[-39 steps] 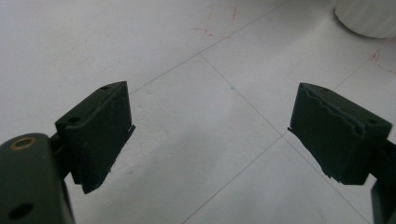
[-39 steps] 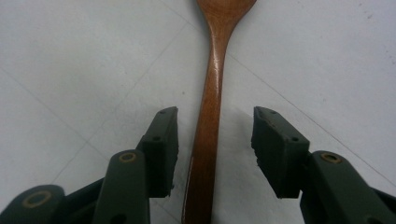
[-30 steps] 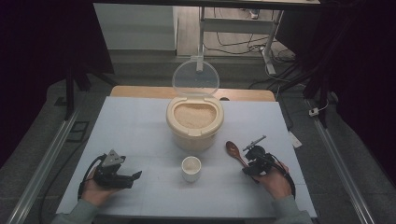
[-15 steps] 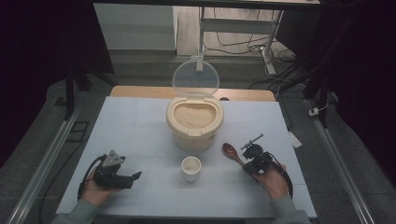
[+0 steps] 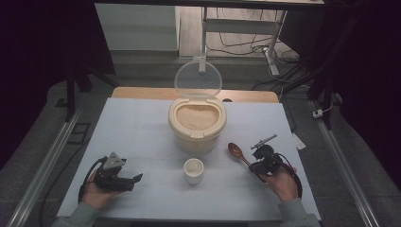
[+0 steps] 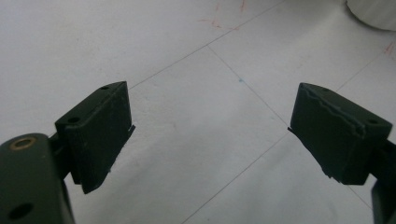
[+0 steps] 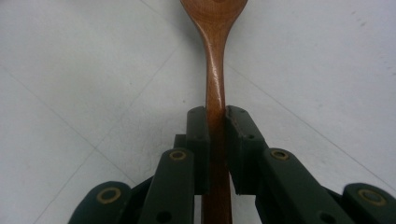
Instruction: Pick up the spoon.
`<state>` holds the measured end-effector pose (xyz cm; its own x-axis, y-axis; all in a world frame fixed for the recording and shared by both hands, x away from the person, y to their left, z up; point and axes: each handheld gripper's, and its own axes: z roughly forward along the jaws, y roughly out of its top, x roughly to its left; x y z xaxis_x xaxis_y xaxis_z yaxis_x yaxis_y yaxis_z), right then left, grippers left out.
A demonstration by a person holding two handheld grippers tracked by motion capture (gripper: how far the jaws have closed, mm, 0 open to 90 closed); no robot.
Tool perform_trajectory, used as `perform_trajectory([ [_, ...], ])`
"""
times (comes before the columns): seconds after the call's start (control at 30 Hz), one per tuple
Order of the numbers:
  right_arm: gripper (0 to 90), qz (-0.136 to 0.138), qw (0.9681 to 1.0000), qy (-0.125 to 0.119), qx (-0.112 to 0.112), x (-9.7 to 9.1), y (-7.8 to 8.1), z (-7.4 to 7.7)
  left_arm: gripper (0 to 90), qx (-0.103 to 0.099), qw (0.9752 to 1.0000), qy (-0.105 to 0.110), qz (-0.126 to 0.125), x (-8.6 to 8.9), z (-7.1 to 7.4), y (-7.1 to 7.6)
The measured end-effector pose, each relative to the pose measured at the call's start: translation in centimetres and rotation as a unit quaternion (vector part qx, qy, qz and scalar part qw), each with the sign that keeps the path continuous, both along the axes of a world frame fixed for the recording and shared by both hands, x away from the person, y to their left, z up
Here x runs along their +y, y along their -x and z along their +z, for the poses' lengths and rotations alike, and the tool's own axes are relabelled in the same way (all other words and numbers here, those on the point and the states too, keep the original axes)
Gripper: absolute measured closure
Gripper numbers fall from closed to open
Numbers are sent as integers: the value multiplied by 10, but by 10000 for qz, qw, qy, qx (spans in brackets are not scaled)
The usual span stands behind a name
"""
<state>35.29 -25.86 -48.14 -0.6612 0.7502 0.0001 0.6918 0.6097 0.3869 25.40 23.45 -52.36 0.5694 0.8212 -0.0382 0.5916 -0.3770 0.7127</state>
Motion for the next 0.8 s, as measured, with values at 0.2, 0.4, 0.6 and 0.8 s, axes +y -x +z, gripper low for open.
perform_trajectory([
  [0.2, 798, 72, 9995, -284, -155, -9, 4, 13, 127, 8, 10000, 8, -3, 1, 0, 0],
  [0.4, 798, 204, 9978, -547, -320, -15, 11, 27, 127, 6, 10000, 3, -6, 1, -1, 0],
  [0.6, 798, 391, 9954, -749, -454, -17, 17, 39, 127, 17, 10000, -18, -9, 0, -1, 0],
  [0.8, 798, 639, 9926, -879, -546, -12, 24, 50, 127, 27, 10000, -31, -9, 0, -1, -1],
])
